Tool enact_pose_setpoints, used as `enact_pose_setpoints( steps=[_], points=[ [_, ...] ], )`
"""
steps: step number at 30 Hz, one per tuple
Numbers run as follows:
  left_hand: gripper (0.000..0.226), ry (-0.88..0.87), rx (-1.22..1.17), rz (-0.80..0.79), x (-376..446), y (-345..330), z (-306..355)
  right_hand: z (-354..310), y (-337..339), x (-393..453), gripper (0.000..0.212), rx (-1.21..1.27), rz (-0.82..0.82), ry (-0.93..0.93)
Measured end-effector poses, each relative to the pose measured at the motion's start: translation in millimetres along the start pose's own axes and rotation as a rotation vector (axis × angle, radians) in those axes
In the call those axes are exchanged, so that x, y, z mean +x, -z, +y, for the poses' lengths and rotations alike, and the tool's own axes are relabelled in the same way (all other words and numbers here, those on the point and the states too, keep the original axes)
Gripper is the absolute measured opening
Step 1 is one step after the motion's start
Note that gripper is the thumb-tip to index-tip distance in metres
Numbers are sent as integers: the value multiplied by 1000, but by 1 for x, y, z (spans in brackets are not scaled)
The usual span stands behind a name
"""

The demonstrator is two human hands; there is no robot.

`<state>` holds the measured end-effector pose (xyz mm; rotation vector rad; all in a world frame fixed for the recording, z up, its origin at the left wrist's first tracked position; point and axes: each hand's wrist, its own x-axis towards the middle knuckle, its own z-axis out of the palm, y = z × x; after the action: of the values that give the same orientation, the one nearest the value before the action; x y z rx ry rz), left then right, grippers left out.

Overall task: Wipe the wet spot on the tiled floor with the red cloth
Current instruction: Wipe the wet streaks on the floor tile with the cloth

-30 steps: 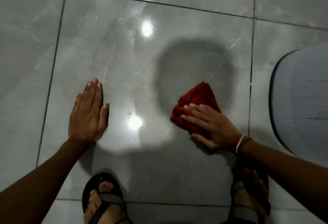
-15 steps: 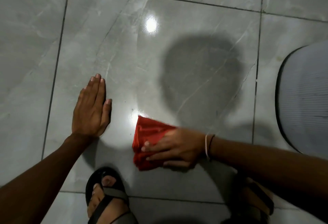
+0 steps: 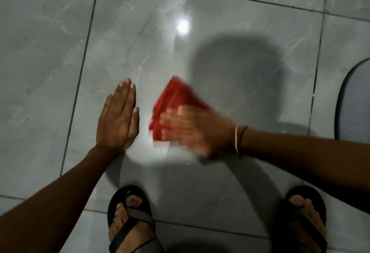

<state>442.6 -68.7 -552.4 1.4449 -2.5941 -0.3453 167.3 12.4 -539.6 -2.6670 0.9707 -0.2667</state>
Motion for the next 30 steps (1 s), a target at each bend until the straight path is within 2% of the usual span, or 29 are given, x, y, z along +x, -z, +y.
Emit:
enact_pose_setpoints(
  steps=[2,3,4,5,7,9,10,11,12,13,14,18,19,21,23,27,30],
  points=[
    [60,-9,9,8,-2,0,-1,-27,-12,-9,45,121,-152,322],
    [60,-15,13,12,-3,0,-1,-25,-12,-10,44,131,-193,413],
    [60,-20,16,16,-3,-1,-2,-15,-10,-9,43,102,-194,437],
    [60,-25,17,16,-2,-1,-2,-2,-6,-8,43,57,-154,365],
    [60,-23,13,10,-3,-2,-2,31,8,-6,43,-19,36,-27],
    [60,-22,7,5,-2,-2,-2,60,26,-3,46,-100,250,-590],
    [60,-25,3,1,-2,-2,0,65,31,-1,48,-98,301,-822],
    [60,-26,0,-3,-2,-2,1,62,32,3,49,-77,318,-950],
    [60,-22,0,-3,-2,-1,1,52,30,5,50,-60,319,-979],
    [60,-19,1,-4,-2,-2,1,35,25,2,50,-55,308,-934],
    [61,-18,3,-5,-2,-2,1,12,16,-7,49,-52,281,-812],
    [62,-20,12,5,0,-7,-2,-70,-9,-85,50,55,10,-226],
    [62,-19,13,15,-1,-8,-4,-66,-6,-99,49,78,-29,-155],
    [62,-31,12,24,-2,-10,-6,-34,4,-115,45,58,-43,-145],
    [62,-42,8,33,-2,-10,-9,19,21,-122,44,-42,35,-281],
    [62,-25,0,29,-4,-9,-9,119,63,-126,50,-134,231,-894],
    [62,-28,-10,15,-6,-8,-7,119,62,-103,52,-113,303,-1141]
  ],
)
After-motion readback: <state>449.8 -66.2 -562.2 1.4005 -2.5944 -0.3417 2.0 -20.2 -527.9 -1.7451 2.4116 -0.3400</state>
